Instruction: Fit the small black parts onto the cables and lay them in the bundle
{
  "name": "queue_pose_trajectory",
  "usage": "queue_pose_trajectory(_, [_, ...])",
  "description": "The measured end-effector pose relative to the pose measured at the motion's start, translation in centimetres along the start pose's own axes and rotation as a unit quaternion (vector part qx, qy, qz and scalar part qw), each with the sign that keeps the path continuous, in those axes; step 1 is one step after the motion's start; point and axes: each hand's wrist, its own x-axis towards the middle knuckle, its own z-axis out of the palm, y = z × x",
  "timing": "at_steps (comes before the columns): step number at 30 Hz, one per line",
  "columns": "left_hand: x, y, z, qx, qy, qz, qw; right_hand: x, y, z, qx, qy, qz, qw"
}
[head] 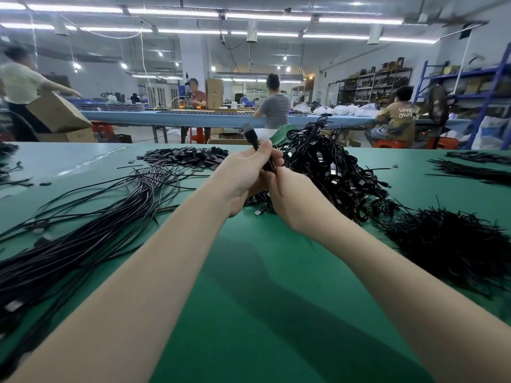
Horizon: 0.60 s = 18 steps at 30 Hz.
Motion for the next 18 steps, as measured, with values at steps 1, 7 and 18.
queue_pose_trajectory(1, [0.1,-0.2,0.0,0.018,0.004,-0.001,1.0,0.0,0.4,0.3,0.013,0.004,0.021,1.0])
queue_pose_trajectory(7, [0.7,-3.0,-1.3,0.447,0.205,0.231,0.84,0.3,2.9,0.3,0.133,-0.119,0.165,0.97])
queue_pose_trajectory(18, [-0.7,-9.8,0.7,0.704,-0.036,0.419,0.573,-3.1,6.8,-3.8,-0.116,-0.366,0.002,0.923])
